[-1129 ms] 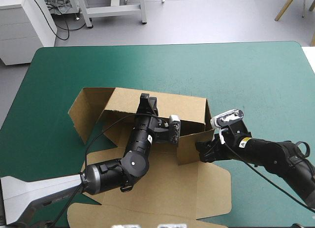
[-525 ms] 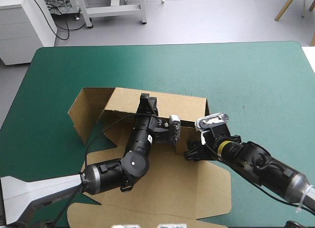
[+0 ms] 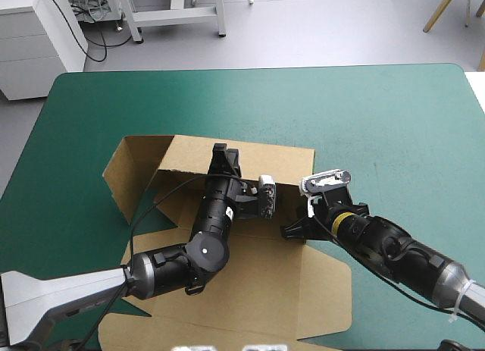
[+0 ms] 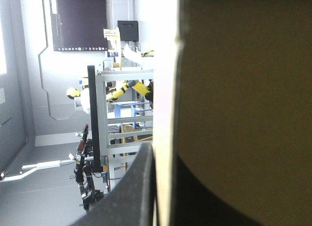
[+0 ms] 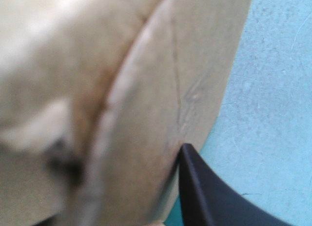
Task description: Fold the box
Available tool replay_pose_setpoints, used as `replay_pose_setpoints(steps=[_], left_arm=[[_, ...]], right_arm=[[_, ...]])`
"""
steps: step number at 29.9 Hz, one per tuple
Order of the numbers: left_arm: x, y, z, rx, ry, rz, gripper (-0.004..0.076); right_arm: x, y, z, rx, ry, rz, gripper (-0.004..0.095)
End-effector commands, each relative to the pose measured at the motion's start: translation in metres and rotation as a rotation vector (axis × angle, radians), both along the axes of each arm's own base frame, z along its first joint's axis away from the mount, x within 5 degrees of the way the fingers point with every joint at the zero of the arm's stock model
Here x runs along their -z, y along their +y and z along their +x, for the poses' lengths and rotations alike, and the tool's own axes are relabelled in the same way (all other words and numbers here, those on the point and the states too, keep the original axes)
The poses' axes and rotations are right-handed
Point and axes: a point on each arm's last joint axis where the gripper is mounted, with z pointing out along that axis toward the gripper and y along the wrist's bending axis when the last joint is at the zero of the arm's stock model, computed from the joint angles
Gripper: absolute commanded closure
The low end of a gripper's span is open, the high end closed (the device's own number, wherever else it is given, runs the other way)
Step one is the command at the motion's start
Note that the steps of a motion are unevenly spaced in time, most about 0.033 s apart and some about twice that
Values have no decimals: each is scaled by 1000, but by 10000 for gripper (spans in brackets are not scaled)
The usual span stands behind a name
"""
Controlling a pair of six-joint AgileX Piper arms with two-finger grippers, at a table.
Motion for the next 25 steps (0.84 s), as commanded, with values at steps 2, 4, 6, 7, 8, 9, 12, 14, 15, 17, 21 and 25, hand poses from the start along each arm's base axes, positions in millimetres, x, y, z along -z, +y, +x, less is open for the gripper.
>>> replay_pose_setpoints(steps=[2, 4, 6, 7, 8, 9, 12, 14, 15, 17, 21, 25], left_arm=[[-26, 2, -1, 15, -120, -31, 734], [-26, 2, -1, 15, -120, -31, 734], [-26, 2, -1, 15, -120, -31, 734], [-26, 2, -1, 15, -120, -31, 734], [-26, 2, -1, 15, -120, -31, 734], [-26, 2, -1, 15, -120, -31, 734], [-28, 3, 0, -8, -112, -104, 717], [-29, 3, 0, -11, -115, -114, 663], [-30, 2, 0, -11, -116, -116, 619], [-30, 2, 0, -11, -117, -118, 499], [-32, 3, 0, -27, -129, -125, 244], [-39, -3, -11, -33, -170, -126, 197]], right_arm=[[-24, 4, 2, -46, -119, 77, 914], [-24, 4, 2, -46, -119, 77, 914], [-24, 4, 2, -46, -119, 81, 914], [-24, 4, 2, -48, -123, 84, 915], [-25, 4, 2, -49, -124, 86, 916], [-25, 5, 2, -51, -127, 90, 916], [-26, 5, 2, -54, -133, 96, 915], [-26, 6, 2, -54, -135, 101, 916], [-28, 6, 2, -52, -137, 106, 916], [-32, 7, 3, -51, -145, 113, 916], [-45, 9, 6, -48, -173, 132, 916], [-55, 5, 11, -12, -171, 115, 916]])
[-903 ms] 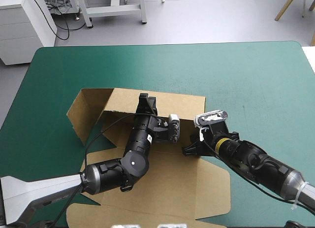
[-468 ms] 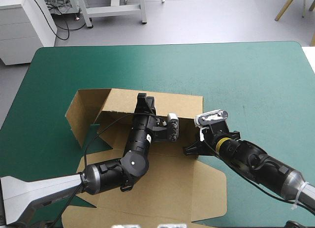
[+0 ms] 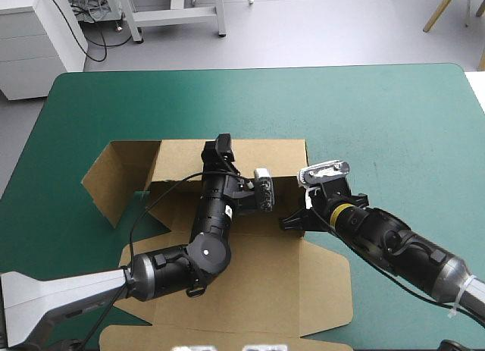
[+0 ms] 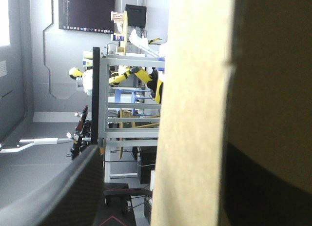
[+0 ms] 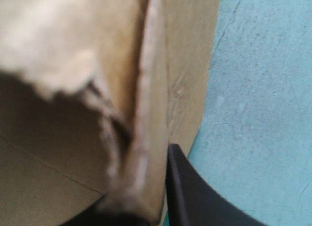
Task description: Fold the box
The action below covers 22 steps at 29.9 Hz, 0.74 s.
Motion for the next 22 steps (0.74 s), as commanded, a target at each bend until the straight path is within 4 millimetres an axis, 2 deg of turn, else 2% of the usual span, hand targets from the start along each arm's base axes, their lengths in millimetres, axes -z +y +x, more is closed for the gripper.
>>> replay_pose_setpoints(steps=[1, 5, 11, 15, 22], left_arm=[[-35, -7, -14, 32, -164, -31, 197], [-48, -18, -31, 64, -199, -57, 197], [-61, -22, -34, 66, -224, -77, 197], [-61, -22, -34, 65, -223, -75, 197], [-61, -22, -34, 56, -225, -78, 199]], right_arm=[[-38, 1, 7, -5, -129, 103, 916], [-47, -13, 19, 91, -110, 69, 916], [-66, -38, 35, 206, -137, 39, 918], [-73, -52, 41, 250, -139, -15, 918], [-72, -68, 46, 295, -131, -65, 918]])
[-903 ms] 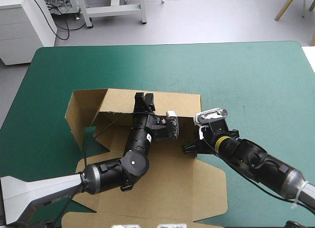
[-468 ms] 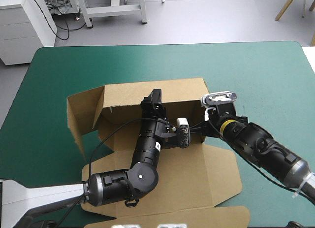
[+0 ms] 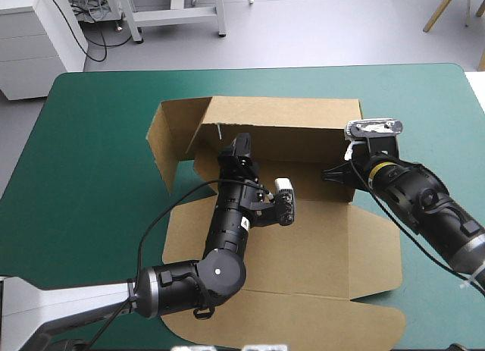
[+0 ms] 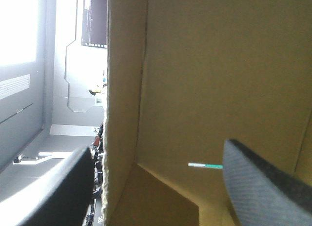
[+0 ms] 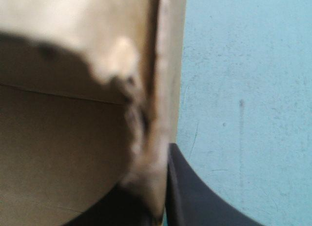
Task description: Fold the box
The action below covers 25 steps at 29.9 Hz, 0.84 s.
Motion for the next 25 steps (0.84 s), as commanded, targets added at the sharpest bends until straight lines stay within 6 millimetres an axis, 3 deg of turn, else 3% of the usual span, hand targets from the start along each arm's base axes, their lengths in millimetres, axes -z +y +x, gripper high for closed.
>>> replay_pose_setpoints(steps=[1, 3, 6, 7, 14, 18, 22, 25], left_arm=[[-33, 6, -3, -6, -152, -46, 220], [-32, 6, -2, -17, -144, -21, 322], [-32, 7, -1, -35, -107, 28, 690], [-34, 8, 0, -41, -93, 46, 724], [-73, 20, 31, -124, 250, -117, 711], [-114, 38, 49, -140, 402, -263, 711], [-155, 72, 65, -210, 487, -459, 711], [-173, 106, 81, -303, 535, -604, 711]], right_arm=[[-23, -6, 1, -7, -110, 20, 918], [-22, -7, 1, -3, -101, 15, 919], [-22, -7, 1, -7, -99, 11, 922], [-22, -7, 1, -6, -97, 15, 922], [-22, -6, 1, -10, -94, 14, 922], [-21, -7, 1, -16, -92, 2, 922], [-21, -7, 0, -17, -86, -5, 922], [-20, -7, 0, -18, -81, -4, 922]])
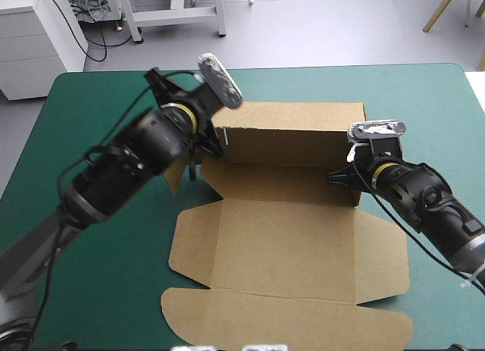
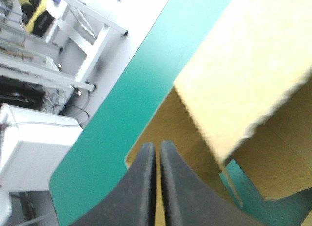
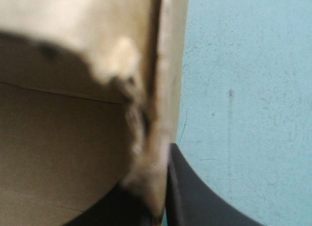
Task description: Fold the box
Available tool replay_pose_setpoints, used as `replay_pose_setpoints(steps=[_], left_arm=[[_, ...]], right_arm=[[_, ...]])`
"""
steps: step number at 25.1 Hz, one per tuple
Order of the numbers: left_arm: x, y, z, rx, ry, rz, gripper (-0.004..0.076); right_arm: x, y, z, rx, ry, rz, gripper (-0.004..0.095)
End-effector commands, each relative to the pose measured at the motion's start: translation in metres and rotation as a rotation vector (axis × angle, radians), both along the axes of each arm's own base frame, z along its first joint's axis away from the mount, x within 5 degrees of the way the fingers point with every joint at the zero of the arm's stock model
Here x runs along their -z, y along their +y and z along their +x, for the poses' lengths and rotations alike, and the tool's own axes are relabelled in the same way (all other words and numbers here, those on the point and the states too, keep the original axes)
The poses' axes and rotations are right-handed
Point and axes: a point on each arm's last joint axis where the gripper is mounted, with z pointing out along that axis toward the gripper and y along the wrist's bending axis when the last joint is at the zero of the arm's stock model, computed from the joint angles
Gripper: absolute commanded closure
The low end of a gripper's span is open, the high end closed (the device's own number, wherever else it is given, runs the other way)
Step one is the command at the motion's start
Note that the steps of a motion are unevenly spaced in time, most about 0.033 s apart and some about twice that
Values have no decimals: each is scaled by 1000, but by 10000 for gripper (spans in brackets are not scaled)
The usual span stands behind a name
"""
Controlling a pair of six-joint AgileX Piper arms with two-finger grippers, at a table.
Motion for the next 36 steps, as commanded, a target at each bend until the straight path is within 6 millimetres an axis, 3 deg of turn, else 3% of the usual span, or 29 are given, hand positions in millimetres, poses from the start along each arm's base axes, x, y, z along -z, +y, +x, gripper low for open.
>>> replay_pose_setpoints(steps=[1, 5, 12, 17, 18, 20, 23, 27, 31, 36], left_arm=[[-39, 46, 5, -98, -6, -181, 711], [-36, 94, 29, -226, 97, -340, 711], [-8, 184, 58, -417, 241, -657, 711], [24, 247, 63, -605, 280, -870, 711], [35, 266, 61, -652, 301, -933, 711], [46, 282, 57, -693, 319, -1007, 711], [66, 300, 51, -727, 353, -1098, 711], [73, 306, 50, -746, 354, -1110, 711], [73, 306, 50, -744, 349, -1116, 711], [73, 306, 51, -746, 341, -1117, 711]], right_arm=[[-23, 0, 0, -23, -115, 32, 922], [-23, -1, 0, -20, -107, 31, 922], [-20, 3, -3, -80, -68, 14, 922], [-27, 6, -1, -100, -10, 5, 922], [-31, 9, 4, -110, 70, -17, 922], [-35, 13, 10, -117, 131, -28, 922], [-38, 25, 27, -143, 265, -50, 922], [-32, 24, 46, -127, 356, -18, 922], [-17, 3, 65, -123, 441, 106, 922], [11, -15, 91, -76, 507, 86, 922]])
